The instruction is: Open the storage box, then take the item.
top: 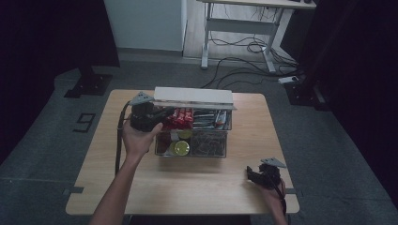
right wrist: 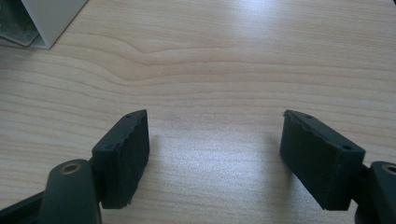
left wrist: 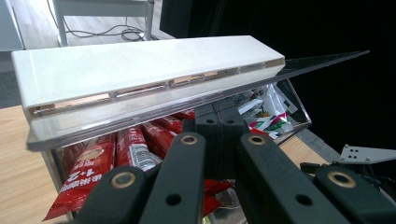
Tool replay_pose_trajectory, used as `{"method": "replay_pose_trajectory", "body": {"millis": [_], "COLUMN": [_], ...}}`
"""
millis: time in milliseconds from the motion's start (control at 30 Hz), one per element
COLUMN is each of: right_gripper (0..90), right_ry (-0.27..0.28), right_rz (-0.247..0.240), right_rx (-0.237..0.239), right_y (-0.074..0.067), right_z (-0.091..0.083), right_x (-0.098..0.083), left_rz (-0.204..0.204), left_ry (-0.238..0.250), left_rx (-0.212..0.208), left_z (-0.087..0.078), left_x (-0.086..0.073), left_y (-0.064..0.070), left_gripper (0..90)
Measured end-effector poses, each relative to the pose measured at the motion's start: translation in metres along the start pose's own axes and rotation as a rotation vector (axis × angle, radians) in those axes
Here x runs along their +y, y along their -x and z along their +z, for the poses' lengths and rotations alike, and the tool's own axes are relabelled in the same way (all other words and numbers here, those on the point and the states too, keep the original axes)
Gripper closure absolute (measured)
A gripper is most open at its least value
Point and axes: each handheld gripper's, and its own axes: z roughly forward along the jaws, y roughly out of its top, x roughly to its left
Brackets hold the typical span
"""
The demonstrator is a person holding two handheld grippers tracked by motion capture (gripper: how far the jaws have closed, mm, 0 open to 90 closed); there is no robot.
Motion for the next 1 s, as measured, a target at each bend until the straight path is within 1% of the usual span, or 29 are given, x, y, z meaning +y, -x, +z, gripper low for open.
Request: {"method": "replay_pose_trajectory", "body": {"millis": [67, 333, 500, 633, 700, 800, 933, 1000], "right_gripper": [24.2, 24.3, 25.0, 26.5, 28.6, 31.0, 34.0, 34.7], "right_ry": [0.000, 0.000, 0.000, 0.004, 0.016, 0.042, 0.104, 0.127], "right_rz": [0.001, -0.003, -0.005, -0.013, -0.018, -0.005, 0.013, 0.003], "right_rx": [0.001, -0.001, -0.003, -0.004, -0.009, 0.007, 0.035, 0.041], "right_y": [0.000, 0.000, 0.000, -0.001, -0.002, -0.004, -0.006, -0.007], "right_z": [0.000, 0.000, 0.000, -0.001, -0.002, -0.007, -0.021, -0.029], "right_x": [0.000, 0.000, 0.000, 0.000, -0.001, 0.002, 0.011, 0.016], "left_rz": [-0.003, 0.005, -0.002, 0.003, 0.004, 0.004, 0.006, 0.009], "left_ry": [0.004, 0.006, 0.008, 0.006, 0.002, 0.001, -0.001, -0.003], "left_rx": [-0.004, -0.010, -0.017, -0.019, -0.020, -0.023, -0.022, -0.023], "left_z": [0.000, -0.001, 0.001, 0.002, 0.003, 0.004, 0.005, 0.005], "left_x": [-0.001, -0.001, -0.001, -0.002, -0.002, -0.003, -0.004, -0.004], "left_y": [0.000, -0.001, -0.001, 0.001, 0.001, 0.002, 0.002, 0.002], "left_gripper": [90.0, 90.0, 90.0, 90.0, 90.0, 90.0, 90.0, 90.0]}}
